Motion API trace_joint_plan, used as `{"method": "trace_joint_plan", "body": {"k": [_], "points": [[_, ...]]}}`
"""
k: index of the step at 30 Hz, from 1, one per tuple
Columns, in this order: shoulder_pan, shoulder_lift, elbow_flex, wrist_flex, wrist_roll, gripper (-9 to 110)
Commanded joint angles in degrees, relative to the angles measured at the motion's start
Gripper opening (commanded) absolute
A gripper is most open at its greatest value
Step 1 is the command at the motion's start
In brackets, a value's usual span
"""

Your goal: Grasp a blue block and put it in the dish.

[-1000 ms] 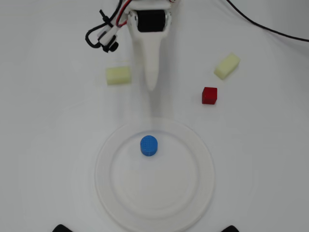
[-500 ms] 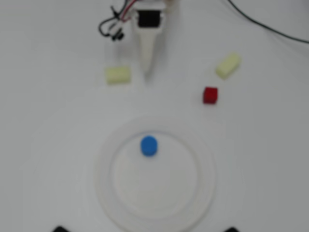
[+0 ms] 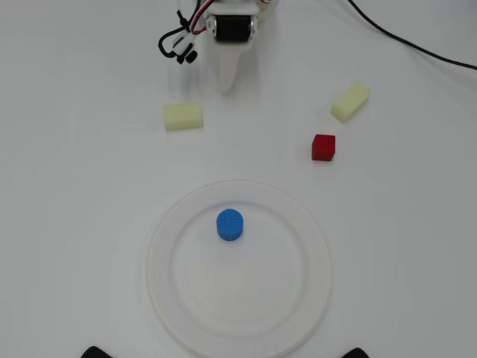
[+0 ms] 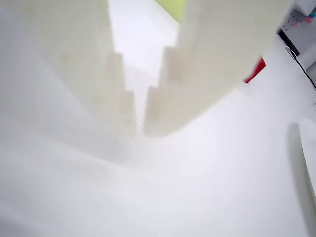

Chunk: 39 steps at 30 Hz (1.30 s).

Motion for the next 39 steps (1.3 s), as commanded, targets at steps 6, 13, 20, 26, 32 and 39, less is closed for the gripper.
{"method": "trace_joint_plan", "body": {"k": [6,13,20,26,32,39], "points": [[-0.6,9.7,6.1,3.2,1.5,0],[-0.2,9.7,6.2,3.0,3.3,1],[0.2,9.7,6.2,3.0,2.9,6],[0.2,9.7,6.2,3.0,2.9,6],[0.2,9.7,6.2,3.0,2.9,6],[0.2,9.7,6.2,3.0,2.9,6]]}}
